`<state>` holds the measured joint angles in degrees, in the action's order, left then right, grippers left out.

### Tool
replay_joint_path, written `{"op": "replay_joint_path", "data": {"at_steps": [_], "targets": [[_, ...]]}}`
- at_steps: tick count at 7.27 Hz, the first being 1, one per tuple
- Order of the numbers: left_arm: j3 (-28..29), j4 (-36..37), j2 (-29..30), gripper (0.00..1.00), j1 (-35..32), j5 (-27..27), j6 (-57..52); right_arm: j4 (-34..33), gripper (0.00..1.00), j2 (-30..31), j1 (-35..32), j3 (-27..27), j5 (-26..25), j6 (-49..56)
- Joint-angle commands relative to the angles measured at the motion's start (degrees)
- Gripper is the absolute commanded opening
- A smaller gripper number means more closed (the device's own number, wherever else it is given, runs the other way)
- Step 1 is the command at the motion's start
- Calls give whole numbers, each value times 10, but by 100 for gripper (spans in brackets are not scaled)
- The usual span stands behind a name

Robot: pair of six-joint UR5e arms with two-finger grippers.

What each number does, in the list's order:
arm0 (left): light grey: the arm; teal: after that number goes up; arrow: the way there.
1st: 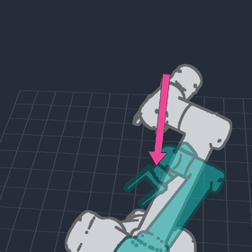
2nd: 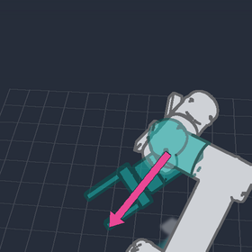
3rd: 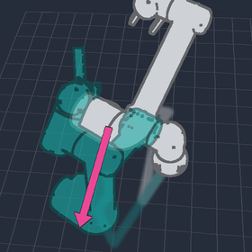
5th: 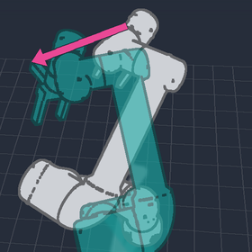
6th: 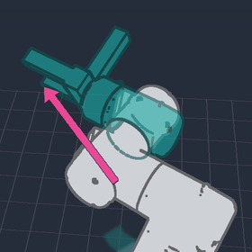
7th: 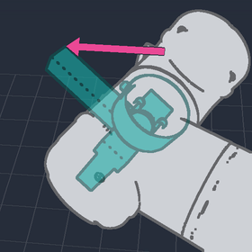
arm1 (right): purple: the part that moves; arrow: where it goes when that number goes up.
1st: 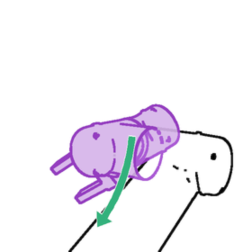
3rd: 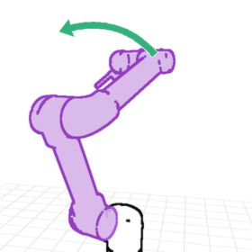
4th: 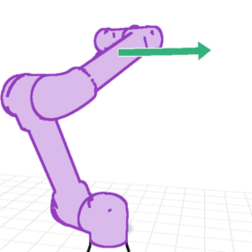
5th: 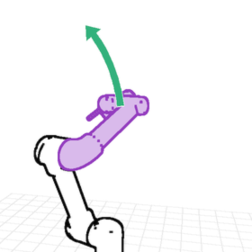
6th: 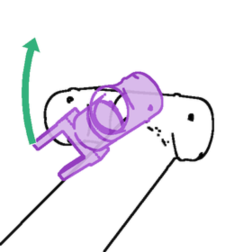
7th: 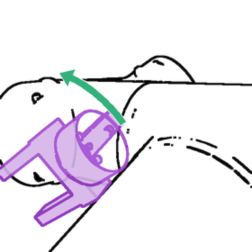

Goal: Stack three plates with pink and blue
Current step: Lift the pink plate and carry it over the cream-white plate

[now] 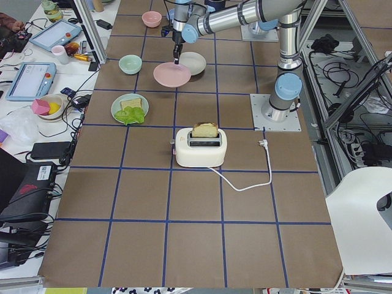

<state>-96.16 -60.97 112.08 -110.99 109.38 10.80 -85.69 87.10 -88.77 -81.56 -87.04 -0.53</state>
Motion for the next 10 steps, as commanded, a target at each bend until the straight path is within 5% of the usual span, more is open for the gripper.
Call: {"op": "replay_joint_path", "data": {"at_steps": [1,6,10], "targets": [[60,-45,36,3,-33,-3,60,0,100,-1,0,0,0,0],[176,-186,93,3,-85,-7,169,0,100,-1,0,0,1,0],[181,-187,116,3,-101,-67,282,0,100,-1,0,0,1,0]]}}
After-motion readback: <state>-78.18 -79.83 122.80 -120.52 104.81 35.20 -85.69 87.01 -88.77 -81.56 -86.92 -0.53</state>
